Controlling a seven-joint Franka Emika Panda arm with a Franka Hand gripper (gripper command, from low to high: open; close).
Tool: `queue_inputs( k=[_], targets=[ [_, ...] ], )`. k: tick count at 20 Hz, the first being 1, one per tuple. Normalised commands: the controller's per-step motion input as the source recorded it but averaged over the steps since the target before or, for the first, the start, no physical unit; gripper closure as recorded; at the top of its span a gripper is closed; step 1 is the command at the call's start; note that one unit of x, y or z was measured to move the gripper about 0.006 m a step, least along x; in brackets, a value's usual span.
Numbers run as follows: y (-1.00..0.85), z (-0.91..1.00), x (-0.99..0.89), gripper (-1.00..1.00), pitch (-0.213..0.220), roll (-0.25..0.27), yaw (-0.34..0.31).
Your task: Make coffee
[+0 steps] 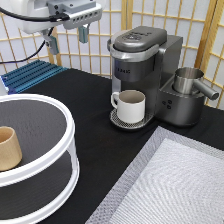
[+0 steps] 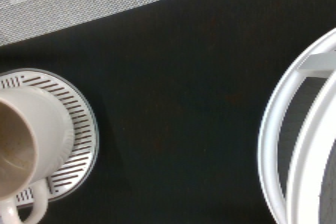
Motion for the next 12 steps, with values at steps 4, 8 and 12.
queue_inputs(
  k=[4,8,12],
  targets=[
    [0.00,0.00,0.00,1.00,0.000,0.000,0.000],
    [0.00,0.00,0.00,-1.00,0.000,0.000,0.000],
    [0.00,0.00,0.00,-1.00,0.000,0.000,0.000]
  ],
)
